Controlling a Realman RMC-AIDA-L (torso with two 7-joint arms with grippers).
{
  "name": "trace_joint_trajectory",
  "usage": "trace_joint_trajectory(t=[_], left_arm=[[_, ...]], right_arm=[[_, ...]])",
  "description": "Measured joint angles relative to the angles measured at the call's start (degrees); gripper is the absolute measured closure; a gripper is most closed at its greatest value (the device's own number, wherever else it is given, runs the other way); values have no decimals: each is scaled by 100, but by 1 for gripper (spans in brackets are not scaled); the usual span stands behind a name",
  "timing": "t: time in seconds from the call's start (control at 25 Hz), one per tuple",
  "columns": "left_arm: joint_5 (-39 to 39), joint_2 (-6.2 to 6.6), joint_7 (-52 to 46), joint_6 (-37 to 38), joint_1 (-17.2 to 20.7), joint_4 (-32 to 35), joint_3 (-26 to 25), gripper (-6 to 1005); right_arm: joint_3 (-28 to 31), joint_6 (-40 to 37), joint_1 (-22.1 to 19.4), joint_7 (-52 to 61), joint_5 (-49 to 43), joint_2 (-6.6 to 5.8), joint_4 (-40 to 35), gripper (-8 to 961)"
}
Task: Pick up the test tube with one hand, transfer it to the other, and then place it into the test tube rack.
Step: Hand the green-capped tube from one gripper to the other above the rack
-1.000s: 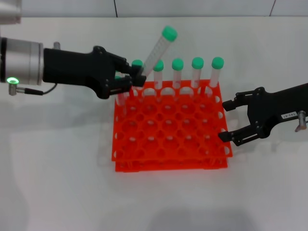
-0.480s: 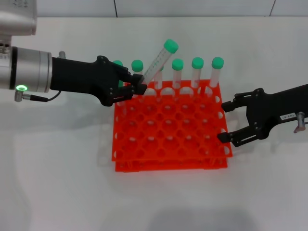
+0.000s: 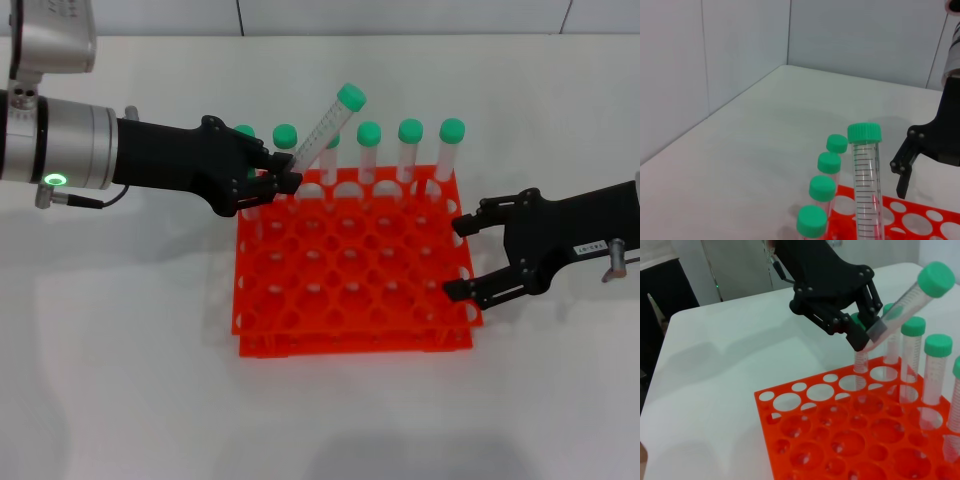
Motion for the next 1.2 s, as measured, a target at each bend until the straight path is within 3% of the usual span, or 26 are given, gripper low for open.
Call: trace_joint_trajectory(t=[0.36, 0.56, 0.88, 1.2], left_arm=[[11, -48, 17, -8, -47, -1, 218, 803], [14, -60, 35, -9, -68, -1, 280, 803], [13, -76, 46, -9, -83, 31, 278, 803], [2, -97, 58, -112, -110, 29, 274, 804]], right_arm=[[285, 1, -40, -3, 417, 8, -2, 83], [431, 143, -139, -91, 1180, 15, 229, 84], [402, 274, -144, -1108, 2486, 31, 1325, 83], [378, 238, 113, -2058, 3591, 86, 2521, 84]])
